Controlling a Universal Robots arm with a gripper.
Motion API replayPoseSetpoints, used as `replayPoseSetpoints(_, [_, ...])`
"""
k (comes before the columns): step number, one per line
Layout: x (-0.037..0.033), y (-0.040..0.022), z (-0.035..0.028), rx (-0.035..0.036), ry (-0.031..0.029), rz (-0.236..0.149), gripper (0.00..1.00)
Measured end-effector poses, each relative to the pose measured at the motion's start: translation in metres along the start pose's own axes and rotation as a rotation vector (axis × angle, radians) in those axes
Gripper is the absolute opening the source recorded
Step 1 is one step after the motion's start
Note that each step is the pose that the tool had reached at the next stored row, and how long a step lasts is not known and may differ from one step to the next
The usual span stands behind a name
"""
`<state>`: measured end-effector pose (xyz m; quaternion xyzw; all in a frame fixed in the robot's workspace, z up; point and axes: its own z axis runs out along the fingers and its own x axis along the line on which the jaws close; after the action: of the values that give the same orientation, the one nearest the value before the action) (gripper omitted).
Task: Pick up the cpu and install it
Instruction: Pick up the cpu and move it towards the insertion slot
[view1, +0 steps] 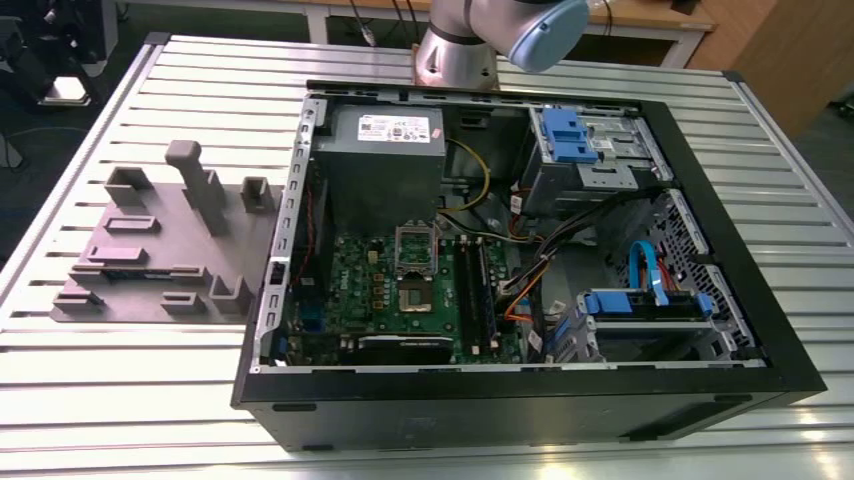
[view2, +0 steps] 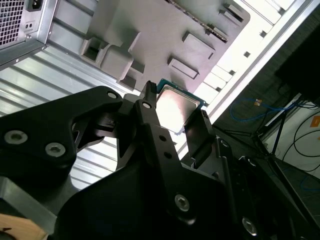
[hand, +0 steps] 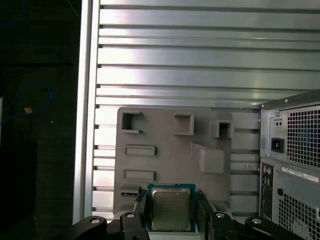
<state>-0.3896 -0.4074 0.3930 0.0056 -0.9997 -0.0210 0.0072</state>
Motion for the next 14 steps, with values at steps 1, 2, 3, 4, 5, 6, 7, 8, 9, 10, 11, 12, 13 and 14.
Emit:
replayPoseSetpoints(1, [-0.0001,0.0000,0.0000,0.0000,0.0000,0.000,0.47])
replayPoseSetpoints(2, [-0.0001,0.0000,0.0000,0.0000,0.0000,0.000,0.47])
replayPoseSetpoints(3, [-0.0001,0.0000,0.0000,0.0000,-0.0001,0.000,0.47])
replayPoseSetpoints(4, [-0.0003,0.0000,0.0000,-0.0001,-0.0001,0.000,0.47])
replayPoseSetpoints(5, [-0.0008,0.0000,-0.0001,0.0000,0.0001,0.000,0.47])
replayPoseSetpoints(6, [-0.0016,-0.0001,-0.0001,0.0000,0.0001,0.000,0.47])
replayPoseSetpoints(7, [-0.0022,-0.0001,0.0000,0.0000,0.0000,0.000,0.47])
replayPoseSetpoints(8, [-0.0025,-0.0002,0.0000,-0.0001,-0.0001,0.000,0.47])
replayPoseSetpoints(9, [-0.0027,-0.0004,0.0000,-0.0001,-0.0001,0.000,0.47])
replayPoseSetpoints(10, [-0.0029,-0.0006,0.0000,0.0000,0.0000,0.000,0.47])
replayPoseSetpoints(11, [-0.0030,-0.0007,0.0000,0.0000,0.0000,0.000,0.47])
replayPoseSetpoints(12, [-0.0030,-0.0010,-0.0001,0.0001,0.0001,0.000,0.47])
replayPoseSetpoints(13, [-0.0031,-0.0014,-0.0001,0.0000,0.0001,0.000,0.47])
replayPoseSetpoints(14, [-0.0031,-0.0019,0.0000,0.0000,0.0000,0.000,0.47])
